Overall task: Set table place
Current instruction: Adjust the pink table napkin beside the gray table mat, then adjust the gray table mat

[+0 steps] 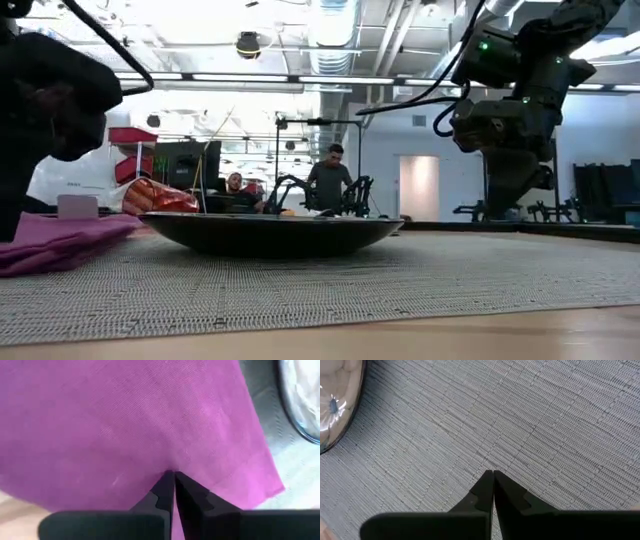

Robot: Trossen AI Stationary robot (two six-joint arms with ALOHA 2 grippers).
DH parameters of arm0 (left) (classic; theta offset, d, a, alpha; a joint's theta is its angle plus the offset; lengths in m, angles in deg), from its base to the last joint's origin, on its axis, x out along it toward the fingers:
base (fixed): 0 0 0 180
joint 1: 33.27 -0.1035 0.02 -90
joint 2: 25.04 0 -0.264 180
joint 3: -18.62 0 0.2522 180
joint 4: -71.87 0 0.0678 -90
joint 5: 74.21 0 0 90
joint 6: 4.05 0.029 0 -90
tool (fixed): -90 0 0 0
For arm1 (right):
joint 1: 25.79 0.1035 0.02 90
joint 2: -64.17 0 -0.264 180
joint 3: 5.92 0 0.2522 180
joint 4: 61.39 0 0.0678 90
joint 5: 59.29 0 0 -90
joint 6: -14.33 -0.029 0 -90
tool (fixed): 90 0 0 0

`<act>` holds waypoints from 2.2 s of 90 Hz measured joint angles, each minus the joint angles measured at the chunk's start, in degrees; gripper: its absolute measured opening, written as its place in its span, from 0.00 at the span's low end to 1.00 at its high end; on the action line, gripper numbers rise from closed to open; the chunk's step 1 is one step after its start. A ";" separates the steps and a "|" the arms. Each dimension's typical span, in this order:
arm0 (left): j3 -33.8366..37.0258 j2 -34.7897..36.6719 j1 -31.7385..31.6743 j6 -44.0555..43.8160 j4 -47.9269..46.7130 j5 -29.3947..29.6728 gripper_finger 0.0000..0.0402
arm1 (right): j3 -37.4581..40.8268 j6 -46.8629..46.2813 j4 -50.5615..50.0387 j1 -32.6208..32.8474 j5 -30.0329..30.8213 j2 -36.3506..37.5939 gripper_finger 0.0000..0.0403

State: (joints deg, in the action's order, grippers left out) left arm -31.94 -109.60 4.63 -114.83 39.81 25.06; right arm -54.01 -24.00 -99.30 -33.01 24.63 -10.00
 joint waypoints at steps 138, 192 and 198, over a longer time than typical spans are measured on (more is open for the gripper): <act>-6.82 -4.28 -47.00 75.52 -11.93 -16.65 0.00 | 7.00 -23.40 0.95 14.38 0.98 0.02 0.00; -8.46 -8.41 -57.55 84.03 -4.32 -21.33 0.00 | 7.61 -37.69 3.99 25.36 3.98 -0.07 0.00; -8.44 -8.46 -58.64 84.47 -3.76 -21.84 0.00 | 7.61 -39.58 4.10 26.59 4.77 -0.07 0.00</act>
State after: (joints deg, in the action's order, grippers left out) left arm -40.39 -118.05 -54.00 -30.36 36.05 3.22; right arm -46.40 -63.58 -95.20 -6.43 29.40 -10.06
